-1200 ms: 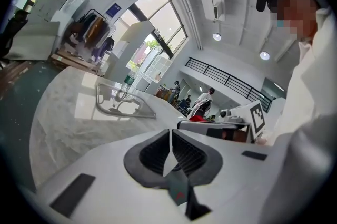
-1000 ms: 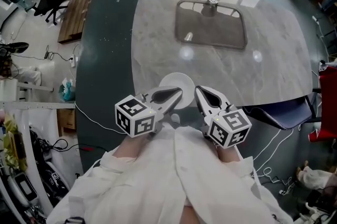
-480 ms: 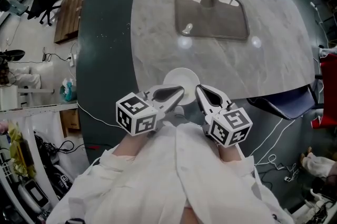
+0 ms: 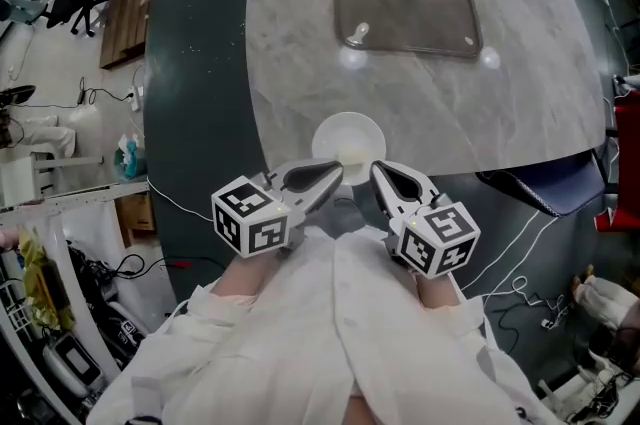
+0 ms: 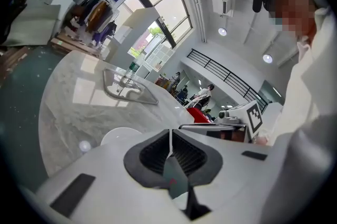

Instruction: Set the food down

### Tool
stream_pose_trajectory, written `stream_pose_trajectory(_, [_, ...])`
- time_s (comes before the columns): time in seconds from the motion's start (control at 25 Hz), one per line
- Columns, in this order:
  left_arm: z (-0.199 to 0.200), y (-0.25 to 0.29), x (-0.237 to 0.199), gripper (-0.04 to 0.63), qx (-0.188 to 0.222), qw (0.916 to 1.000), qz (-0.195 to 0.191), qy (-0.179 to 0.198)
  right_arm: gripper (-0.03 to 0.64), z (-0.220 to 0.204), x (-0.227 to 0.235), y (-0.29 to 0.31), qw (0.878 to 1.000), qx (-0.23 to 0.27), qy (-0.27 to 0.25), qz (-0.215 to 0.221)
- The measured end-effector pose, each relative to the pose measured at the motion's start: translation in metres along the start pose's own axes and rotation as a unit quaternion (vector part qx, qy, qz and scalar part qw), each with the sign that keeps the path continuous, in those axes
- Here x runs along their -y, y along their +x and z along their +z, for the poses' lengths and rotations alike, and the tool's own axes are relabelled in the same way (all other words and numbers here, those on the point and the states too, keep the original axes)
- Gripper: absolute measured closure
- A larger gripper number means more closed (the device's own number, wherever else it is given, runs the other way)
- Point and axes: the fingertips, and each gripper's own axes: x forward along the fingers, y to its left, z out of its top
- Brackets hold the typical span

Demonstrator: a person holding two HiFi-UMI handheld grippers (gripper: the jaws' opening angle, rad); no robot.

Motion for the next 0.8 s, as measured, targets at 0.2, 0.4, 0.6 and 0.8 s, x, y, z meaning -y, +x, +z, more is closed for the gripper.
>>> stream_pose_trajectory(0.2, [-0.015,-0.008,-0.015,0.568,-0.005,0.9993,0.024,-0.027,0.614,-0.011,0.007,0.002,1.0,-0.01,0.018,-0.007])
stream_pose_trajectory(0.4, [-0.025,-0.016,-0.036,0.568,-0.002,0.9969,0.065,-0.045,0.614,-0.026,0.016,0.005,0.999,-0.024,0.03,-0.015])
stream_pose_trajectory(0.6, [-0.043,-0.021,-0.052,0.568,-0.018,0.9945,0.085,-0.058,0.614,-0.042,0.014,0.01,0.998,-0.038,0.046,-0.018])
stream_pose_trajectory(0.8, [-0.061,-0.018,-0.063,0.568,-0.043,0.9915,0.108,-0.058,0.614,-0.057,0.018,0.013,0.997,-0.049,0.058,-0.026])
